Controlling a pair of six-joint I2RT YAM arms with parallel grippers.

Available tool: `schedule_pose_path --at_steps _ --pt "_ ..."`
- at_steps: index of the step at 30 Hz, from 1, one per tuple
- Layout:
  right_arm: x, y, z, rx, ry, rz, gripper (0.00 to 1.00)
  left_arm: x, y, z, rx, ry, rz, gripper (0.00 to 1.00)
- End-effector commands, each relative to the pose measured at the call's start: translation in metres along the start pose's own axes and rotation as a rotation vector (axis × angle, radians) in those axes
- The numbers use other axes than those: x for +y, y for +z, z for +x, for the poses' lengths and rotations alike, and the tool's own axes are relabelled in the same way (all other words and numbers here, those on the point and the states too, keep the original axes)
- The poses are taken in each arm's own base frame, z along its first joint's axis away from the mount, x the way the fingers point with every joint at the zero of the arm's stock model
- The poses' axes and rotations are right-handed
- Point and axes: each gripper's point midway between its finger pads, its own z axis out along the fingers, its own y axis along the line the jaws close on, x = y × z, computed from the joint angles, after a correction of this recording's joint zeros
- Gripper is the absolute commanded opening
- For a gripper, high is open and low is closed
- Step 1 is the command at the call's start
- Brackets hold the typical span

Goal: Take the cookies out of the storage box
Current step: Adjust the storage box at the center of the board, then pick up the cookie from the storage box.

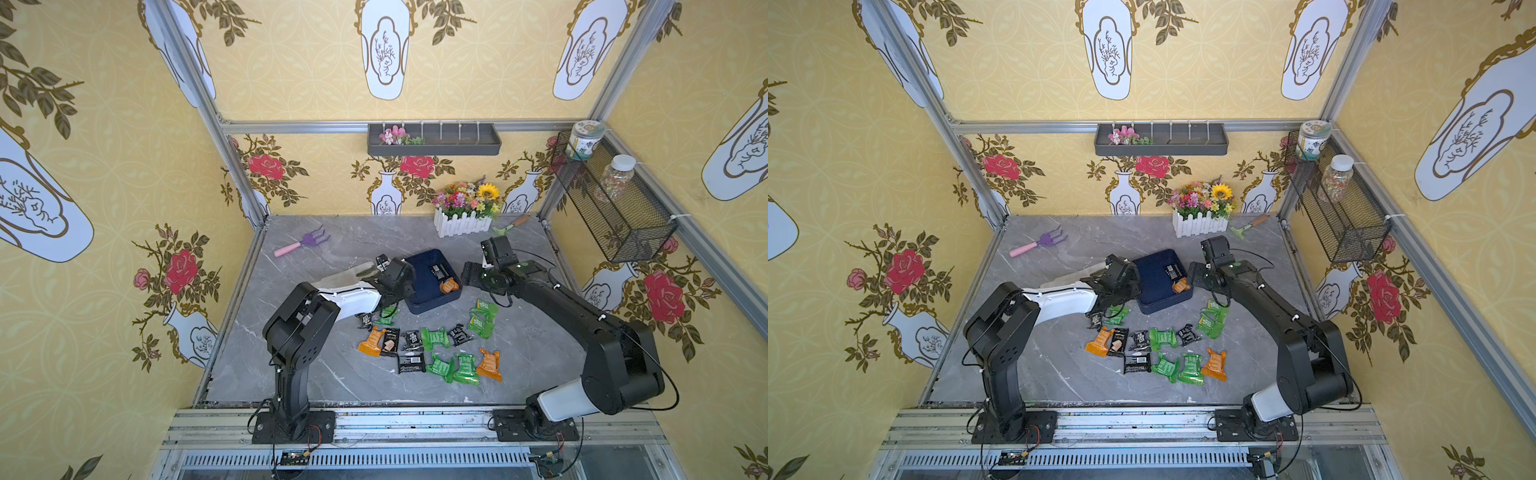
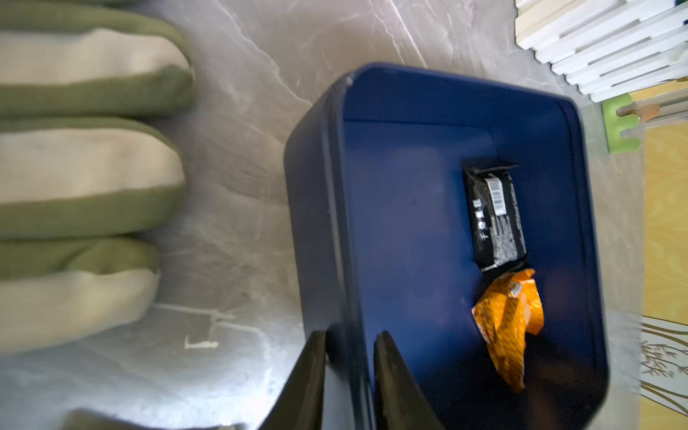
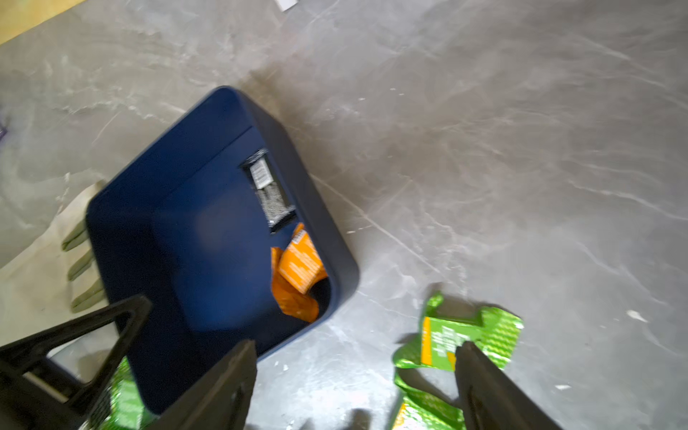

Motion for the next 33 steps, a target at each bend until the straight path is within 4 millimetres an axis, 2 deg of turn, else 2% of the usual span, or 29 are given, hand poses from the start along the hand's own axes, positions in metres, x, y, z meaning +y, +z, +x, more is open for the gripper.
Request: schedule_pose_path --at_steps 1,6,11,16,20,25,29,33 --pt "0.025 0.004 0.004 0.048 -0.079 -0.062 0.85 0.016 0.003 0.003 0.005 0.078 -0.071 0.24" --pt "0.06 0.025 0.006 0.101 -0.215 -0.041 0.84 0.013 0.004 0.0 -0.006 0.11 -0.067 0.23" --pt "0.067 0.059 0.008 0.157 -0.244 0.022 0.82 0.012 0.001 -0.004 -0.021 0.119 -0.07 0.25" --pt "0.065 0.091 0.006 0.178 -0.236 0.074 0.79 0.011 -0.003 -0.005 -0.029 0.117 -0.057 0.32" --pt "0.06 0.105 0.003 0.178 -0.244 0.121 0.77 0.005 -0.01 -0.009 -0.046 0.107 -0.026 0.38" --pt "0.052 0.111 0.0 0.162 -0.27 0.198 0.78 -0.01 -0.025 -0.012 -0.06 0.088 0.061 0.5" --pt "0.05 0.121 0.004 0.174 -0.287 0.226 0.79 -0.017 -0.034 -0.013 -0.057 0.064 0.101 0.52" --pt "0.048 0.128 0.007 0.175 -0.292 0.247 0.8 -0.014 -0.039 -0.012 -0.059 0.037 0.111 0.52"
